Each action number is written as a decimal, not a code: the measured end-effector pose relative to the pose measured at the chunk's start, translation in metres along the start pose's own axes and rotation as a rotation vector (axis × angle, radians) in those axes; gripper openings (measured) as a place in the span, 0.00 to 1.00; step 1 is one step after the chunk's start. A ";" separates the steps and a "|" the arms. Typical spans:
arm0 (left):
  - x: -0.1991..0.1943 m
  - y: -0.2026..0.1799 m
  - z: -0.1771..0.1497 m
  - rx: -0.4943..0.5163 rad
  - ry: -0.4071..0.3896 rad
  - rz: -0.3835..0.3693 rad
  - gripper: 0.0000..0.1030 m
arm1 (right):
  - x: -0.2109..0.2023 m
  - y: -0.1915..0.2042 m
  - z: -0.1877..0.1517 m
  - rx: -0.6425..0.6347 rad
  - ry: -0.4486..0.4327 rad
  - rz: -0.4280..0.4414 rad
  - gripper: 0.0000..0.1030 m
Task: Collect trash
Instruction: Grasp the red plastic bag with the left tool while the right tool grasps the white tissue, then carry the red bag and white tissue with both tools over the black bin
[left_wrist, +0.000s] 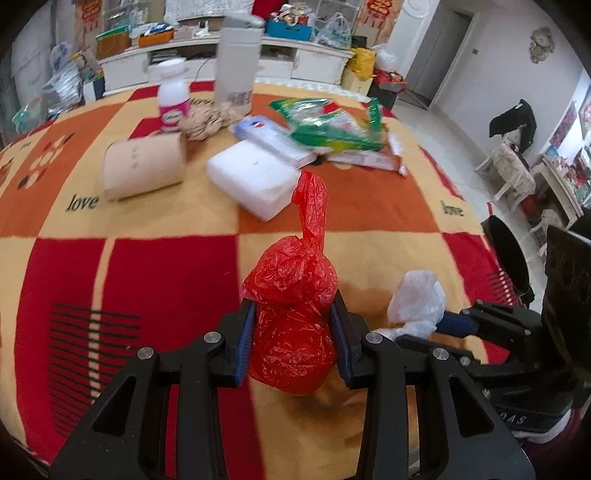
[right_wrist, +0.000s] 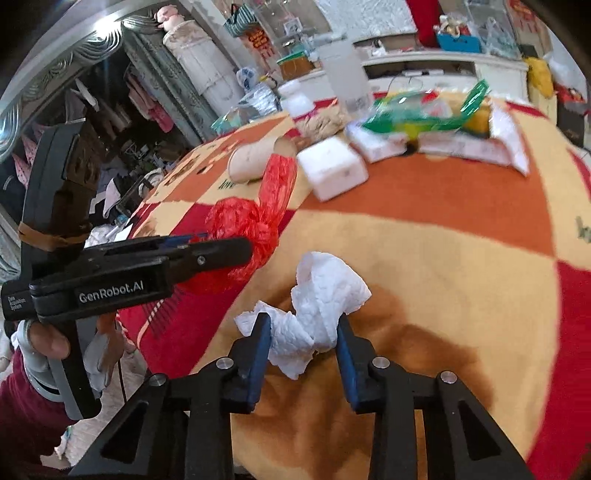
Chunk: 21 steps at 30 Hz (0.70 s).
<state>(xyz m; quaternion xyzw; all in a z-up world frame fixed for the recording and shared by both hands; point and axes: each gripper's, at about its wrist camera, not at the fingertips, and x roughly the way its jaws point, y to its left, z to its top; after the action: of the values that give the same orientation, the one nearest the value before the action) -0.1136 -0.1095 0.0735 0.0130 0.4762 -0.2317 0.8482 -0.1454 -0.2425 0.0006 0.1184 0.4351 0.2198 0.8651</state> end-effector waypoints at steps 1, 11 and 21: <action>0.000 -0.005 0.002 0.007 -0.006 -0.008 0.34 | -0.005 -0.003 0.001 0.000 -0.005 -0.013 0.32; 0.019 -0.063 0.017 0.080 -0.015 -0.069 0.34 | -0.049 -0.038 0.001 0.022 -0.042 -0.151 0.32; 0.035 -0.091 0.022 0.094 -0.011 -0.087 0.34 | -0.073 -0.068 -0.002 0.052 -0.073 -0.265 0.32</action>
<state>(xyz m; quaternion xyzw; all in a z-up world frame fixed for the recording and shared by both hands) -0.1175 -0.2089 0.0755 0.0310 0.4602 -0.2905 0.8384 -0.1668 -0.3371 0.0241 0.0904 0.4207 0.0878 0.8984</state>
